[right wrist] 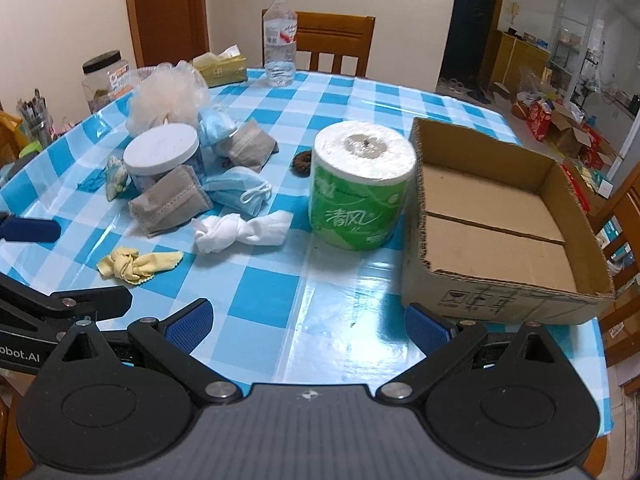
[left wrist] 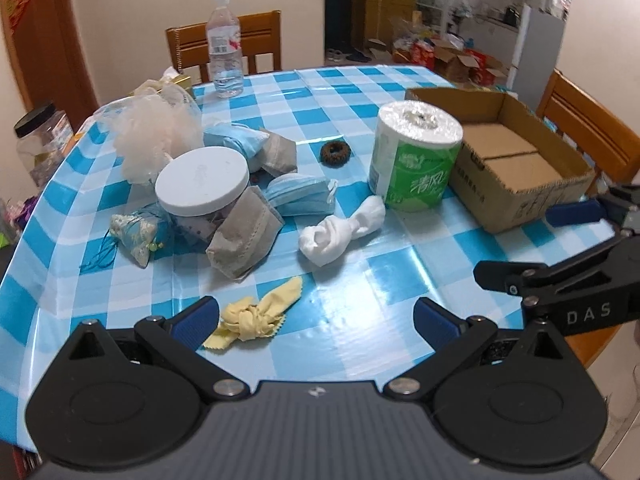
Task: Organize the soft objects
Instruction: 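Lower the left gripper onto the yellow cloth and close it while the right gripper approaches the white sock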
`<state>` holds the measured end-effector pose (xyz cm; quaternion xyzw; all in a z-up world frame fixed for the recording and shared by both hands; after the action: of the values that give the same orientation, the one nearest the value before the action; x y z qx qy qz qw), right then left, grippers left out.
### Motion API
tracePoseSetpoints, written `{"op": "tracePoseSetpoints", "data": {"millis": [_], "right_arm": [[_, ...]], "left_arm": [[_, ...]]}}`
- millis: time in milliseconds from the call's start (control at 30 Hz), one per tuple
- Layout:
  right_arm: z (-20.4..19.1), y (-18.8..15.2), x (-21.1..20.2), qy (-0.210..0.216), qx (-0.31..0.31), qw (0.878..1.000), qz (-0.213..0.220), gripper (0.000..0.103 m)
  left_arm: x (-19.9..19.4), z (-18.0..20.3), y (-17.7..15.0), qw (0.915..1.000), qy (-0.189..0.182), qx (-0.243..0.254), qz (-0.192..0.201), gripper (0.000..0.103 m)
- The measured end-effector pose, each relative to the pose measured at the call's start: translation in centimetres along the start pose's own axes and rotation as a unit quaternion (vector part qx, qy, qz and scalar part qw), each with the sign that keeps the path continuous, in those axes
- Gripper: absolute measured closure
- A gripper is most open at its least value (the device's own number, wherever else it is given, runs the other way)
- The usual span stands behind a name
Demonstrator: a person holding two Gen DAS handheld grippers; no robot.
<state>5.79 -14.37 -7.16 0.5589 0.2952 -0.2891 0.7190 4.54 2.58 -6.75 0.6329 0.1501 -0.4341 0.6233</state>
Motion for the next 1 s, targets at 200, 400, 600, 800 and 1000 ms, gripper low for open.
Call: {"op": "tracePoseSetpoints", "data": {"millis": [200,400,600,800,1000], "right_arm": [[-1.2,-0.2,1.8,0.01,-0.012,1.0,-0.009,0.0],[-2.5,-0.1,2.8,0.013,-0.019,0.999,-0.025,0.0],[-3.5,0.5,3.4,0.014,-0.019,0.999,-0.033,0.0],[-4.2,0.9,3.9,0.016,-0.025,0.999,-0.037,0.0],[-4.8,1.3,4.7,0.015,-0.025,0.999,-0.043,0.0]], "left_arm": [[1.6,-2.1,-0.4,0.9991,0.001,0.038,-0.017,0.001],[3.9,-4.8,-1.1,0.9973,0.006,0.055,-0.048,0.002],[6.4,-7.0,-1.8,0.9939,0.004,0.078,-0.078,0.024],[7.4,-8.1,-1.9,0.992,-0.027,0.083,-0.091,0.039],[7.4,-8.3,-1.5,0.9915,-0.058,0.071,-0.092,0.063]]}}
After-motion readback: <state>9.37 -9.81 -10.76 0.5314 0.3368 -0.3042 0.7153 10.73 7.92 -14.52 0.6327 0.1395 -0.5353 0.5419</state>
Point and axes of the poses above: each gripper's, at about its wrist camera, not at the fingertips, and x roughly the way its jaws point, z to its right, y to its top, the point moved 2 cm from there along x, roughly the way its jaws point, and after that the axes turned 12 degrees about -y, right-handed, at the moved point
